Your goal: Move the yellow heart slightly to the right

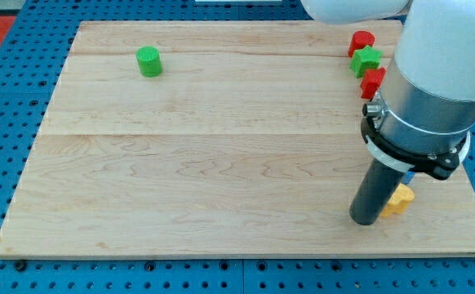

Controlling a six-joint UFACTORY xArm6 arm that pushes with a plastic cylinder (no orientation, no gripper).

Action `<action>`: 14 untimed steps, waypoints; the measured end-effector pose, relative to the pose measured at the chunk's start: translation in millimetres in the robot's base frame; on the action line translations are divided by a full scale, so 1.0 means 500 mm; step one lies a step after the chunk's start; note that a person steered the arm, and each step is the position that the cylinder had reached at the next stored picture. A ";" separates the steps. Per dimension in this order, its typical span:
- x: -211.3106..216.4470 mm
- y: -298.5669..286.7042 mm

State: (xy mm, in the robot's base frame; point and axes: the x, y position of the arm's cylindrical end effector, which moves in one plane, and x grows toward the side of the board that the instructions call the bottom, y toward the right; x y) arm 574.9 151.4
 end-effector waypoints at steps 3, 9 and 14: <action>0.051 0.103; -0.080 0.212; 0.047 0.082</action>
